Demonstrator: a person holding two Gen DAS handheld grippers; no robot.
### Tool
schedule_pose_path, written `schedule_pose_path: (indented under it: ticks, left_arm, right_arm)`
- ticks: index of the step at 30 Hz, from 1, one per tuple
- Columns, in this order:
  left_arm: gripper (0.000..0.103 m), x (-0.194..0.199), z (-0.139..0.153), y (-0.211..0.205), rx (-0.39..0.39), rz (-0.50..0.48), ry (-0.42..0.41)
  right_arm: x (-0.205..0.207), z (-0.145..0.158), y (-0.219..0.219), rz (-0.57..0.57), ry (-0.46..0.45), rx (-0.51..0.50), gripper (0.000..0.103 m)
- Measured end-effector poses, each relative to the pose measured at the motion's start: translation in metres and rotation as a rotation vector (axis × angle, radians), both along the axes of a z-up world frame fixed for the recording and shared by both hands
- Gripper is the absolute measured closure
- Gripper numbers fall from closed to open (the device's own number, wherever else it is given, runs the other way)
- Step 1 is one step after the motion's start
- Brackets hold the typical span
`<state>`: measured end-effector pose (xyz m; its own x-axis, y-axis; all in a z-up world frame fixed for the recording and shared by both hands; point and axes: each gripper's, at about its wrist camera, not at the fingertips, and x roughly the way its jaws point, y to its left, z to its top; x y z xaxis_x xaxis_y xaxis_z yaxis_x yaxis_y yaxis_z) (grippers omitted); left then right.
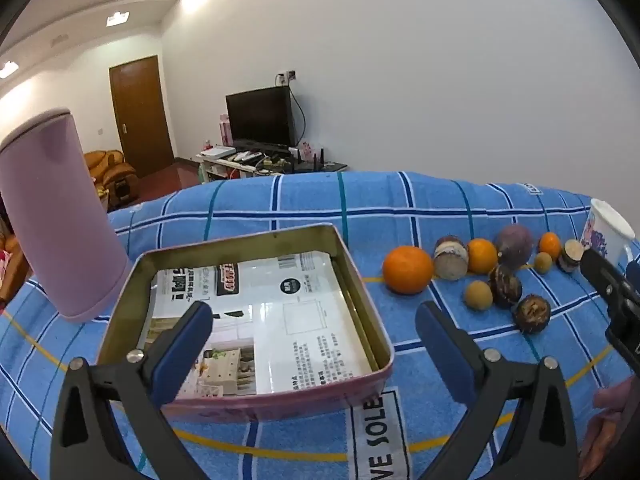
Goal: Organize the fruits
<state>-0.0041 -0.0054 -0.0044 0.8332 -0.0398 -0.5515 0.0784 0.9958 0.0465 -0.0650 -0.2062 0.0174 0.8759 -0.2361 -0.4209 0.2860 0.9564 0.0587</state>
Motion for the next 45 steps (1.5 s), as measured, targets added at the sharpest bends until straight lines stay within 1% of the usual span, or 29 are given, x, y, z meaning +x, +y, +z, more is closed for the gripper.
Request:
schedule_pose_path:
  ticks: [3,9,16,26,45]
  left_arm:
    - [0.0,-0.0029,0.0023,0.0008,0.005,0.001,-0.02]
    - [0.0,0.0013,-0.0002,0.0051,-0.017,0.01,0.004]
    - [0.0,-0.0002,-0.0023,0.0,-0.001,-0.005,0.005]
    - [0.0,0.0019,-0.0045,0.0006,-0.015,-0.004,0.022]
    - [0.0,0.0009,-0.0048,0.0023,-0.014,0.004,0.02]
  right_arm:
    - [-0.0003,0.0003,-0.0003,-0.007,0.0,-0.006,0.001]
    - [-0.0004,0.0006,0.0004,-0.004,0.001,-0.011,0.001]
    - [-0.0003,0.0,-0.0011,0.004,0.006,0.002,0.001]
    - [-0.0013,0.0002,0.0019,0.014,0.003,-0.004,0.001]
    - [-0.0007,-0.0008,0.0001,0.022,0.009,0.018,0.001]
